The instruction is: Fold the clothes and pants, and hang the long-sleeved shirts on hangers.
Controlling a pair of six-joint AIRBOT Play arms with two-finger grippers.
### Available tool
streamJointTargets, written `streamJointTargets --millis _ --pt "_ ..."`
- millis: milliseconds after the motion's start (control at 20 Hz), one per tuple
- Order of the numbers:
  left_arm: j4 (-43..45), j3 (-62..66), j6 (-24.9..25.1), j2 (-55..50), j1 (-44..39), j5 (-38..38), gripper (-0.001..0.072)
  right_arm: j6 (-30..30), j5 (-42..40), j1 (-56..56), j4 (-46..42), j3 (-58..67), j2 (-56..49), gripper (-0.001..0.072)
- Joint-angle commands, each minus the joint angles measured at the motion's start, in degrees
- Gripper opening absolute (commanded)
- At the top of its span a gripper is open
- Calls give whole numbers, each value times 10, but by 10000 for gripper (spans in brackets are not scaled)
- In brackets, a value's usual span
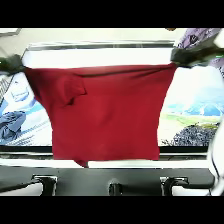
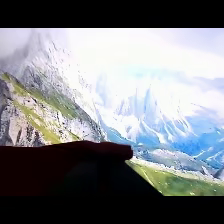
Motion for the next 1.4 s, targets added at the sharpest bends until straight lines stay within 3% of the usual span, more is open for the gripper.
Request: streamJointTargets --millis 0,250,400,600,900,1100,1350 --pt "-6 7 14 -147 -13 106 12 -5 -78 0 0 -2 -125 30" --pt "-6 72 16 -238 -17 217 12 1 -197 0 -32 -1 -164 30" --pt "-6 76 16 -245 -17 251 12 3 -219 0 -28 -2 -164 30" --pt "-5 76 49 -260 -18 173 13 7 -180 0 -28 -2 -175 30" --pt "29 74 75 -290 -18 4 13 7 -37 0 -28 -2 -226 31" --pt "31 74 74 -315 -19 -54 13 6 22 0 -17 -2 -259 31" --pt "27 74 73 -338 -19 -78 18 7 38 0 14 -3 -284 48"
